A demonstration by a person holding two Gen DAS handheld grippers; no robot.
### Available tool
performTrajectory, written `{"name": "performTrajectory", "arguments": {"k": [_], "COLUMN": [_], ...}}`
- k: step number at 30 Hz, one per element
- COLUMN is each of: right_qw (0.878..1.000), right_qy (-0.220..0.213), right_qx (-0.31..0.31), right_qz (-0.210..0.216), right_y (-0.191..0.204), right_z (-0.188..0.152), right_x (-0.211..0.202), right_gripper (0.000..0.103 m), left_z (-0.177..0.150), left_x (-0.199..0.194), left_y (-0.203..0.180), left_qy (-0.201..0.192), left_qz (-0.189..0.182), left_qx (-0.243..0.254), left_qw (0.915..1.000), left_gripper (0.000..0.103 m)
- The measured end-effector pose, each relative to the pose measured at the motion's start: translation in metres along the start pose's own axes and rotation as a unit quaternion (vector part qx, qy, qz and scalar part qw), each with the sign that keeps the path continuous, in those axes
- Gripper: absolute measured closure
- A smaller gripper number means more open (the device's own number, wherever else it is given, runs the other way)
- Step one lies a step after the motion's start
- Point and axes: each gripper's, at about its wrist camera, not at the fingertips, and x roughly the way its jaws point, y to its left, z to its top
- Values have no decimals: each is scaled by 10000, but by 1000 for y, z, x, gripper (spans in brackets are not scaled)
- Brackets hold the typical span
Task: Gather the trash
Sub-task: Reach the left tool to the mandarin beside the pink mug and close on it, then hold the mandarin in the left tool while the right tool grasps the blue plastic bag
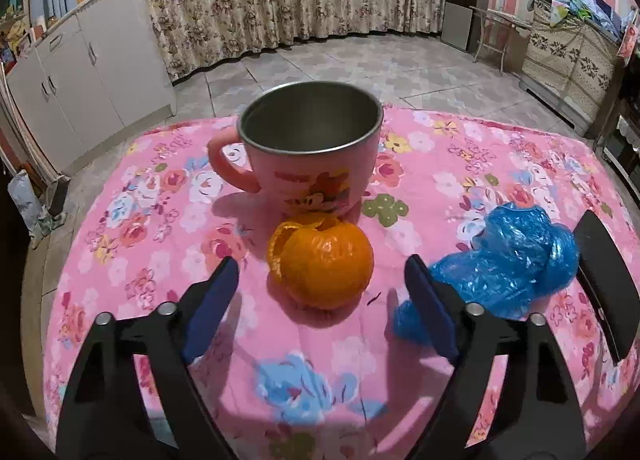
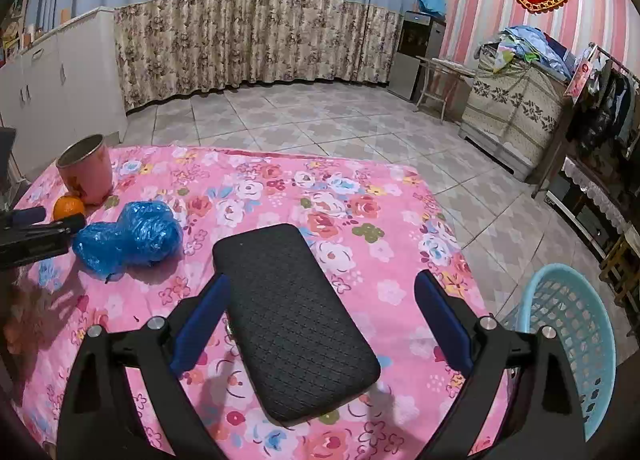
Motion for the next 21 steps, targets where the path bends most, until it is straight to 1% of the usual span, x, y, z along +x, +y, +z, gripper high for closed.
{"name": "performTrajectory", "arguments": {"k": [3, 5, 6, 8, 10, 14, 18, 21], "right_qw": [10000, 10000, 10000, 10000, 10000, 10000, 10000, 9997], "right_qy": [2, 13, 29, 36, 33, 30, 13, 28], "right_qx": [6, -8, -17, -12, -11, -32, -67, -47], "right_qz": [-2, -26, -40, -50, -43, -29, 47, 246], "right_y": [0, 0, 1, 1, 1, 7, 21, 36], "right_z": [0, -1, -1, -1, -1, 0, 4, 9], "right_x": [0, 1, 1, 3, 3, 5, 8, 11], "right_gripper": [12, 12, 12, 12, 12, 12, 12, 12], "left_z": [0, -1, -1, -2, -2, -6, -11, -18], "left_x": [9, 11, 12, 10, 8, 3, -23, -49], "left_y": [1, 3, 3, 2, 2, 7, 11, 13], "left_qy": [69, 68, 70, -24, -67, -77, -349, -613], "left_qz": [45, -56, -111, -93, -120, -208, -179, -92], "left_qx": [-23, -83, -76, -10, -1, -133, -131, -67], "left_qw": [10000, 9999, 9999, 10000, 9999, 9997, 9991, 9981], "left_gripper": [31, 45, 48, 54, 57, 59, 59, 59]}}
